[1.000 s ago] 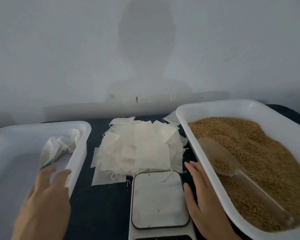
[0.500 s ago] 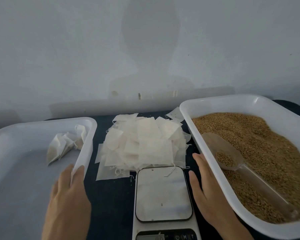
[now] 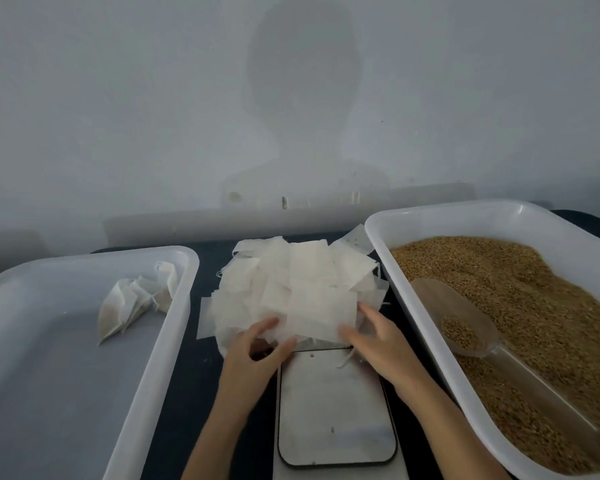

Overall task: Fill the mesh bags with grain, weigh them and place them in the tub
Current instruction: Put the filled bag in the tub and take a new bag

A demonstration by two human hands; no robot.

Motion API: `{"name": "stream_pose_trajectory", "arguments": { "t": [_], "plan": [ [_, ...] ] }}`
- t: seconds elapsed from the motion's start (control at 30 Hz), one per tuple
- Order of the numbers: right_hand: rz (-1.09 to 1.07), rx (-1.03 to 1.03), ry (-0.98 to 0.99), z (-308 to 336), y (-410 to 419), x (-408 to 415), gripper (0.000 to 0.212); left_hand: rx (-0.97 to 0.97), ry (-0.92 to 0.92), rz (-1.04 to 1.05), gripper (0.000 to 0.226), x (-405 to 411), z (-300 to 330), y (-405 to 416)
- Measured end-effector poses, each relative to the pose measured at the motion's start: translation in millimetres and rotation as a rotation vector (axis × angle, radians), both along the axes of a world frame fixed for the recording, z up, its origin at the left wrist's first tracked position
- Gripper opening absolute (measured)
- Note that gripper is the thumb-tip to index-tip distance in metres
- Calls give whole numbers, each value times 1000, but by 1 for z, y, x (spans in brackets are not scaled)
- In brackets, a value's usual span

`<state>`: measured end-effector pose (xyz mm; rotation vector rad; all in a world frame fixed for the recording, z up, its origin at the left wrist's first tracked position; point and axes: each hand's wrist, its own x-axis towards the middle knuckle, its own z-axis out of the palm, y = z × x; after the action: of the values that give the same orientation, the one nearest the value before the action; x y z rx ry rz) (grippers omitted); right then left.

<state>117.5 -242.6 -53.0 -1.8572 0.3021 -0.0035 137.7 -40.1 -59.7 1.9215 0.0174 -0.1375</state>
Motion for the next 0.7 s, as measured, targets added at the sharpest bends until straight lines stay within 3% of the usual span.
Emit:
{"name": "stream_pose_trajectory", "arguments": {
  "t": [0.13,0.4,0.53,0.7],
  "plan": [
    [-64,23,-32,-3,5,27,35,5,-77,87,37,17,-8,-13],
    [-80,-17,-69,1,1,57,34,19,-136,71,39,49,-7,-20],
    [-29,-54,-51,5,-2,38,39,-32,-145,29,38,34,-6,-13],
    [-117,-71,-128,1,4,-28,43,-156,-177,176,25,-27,-6,2]
  ]
}}
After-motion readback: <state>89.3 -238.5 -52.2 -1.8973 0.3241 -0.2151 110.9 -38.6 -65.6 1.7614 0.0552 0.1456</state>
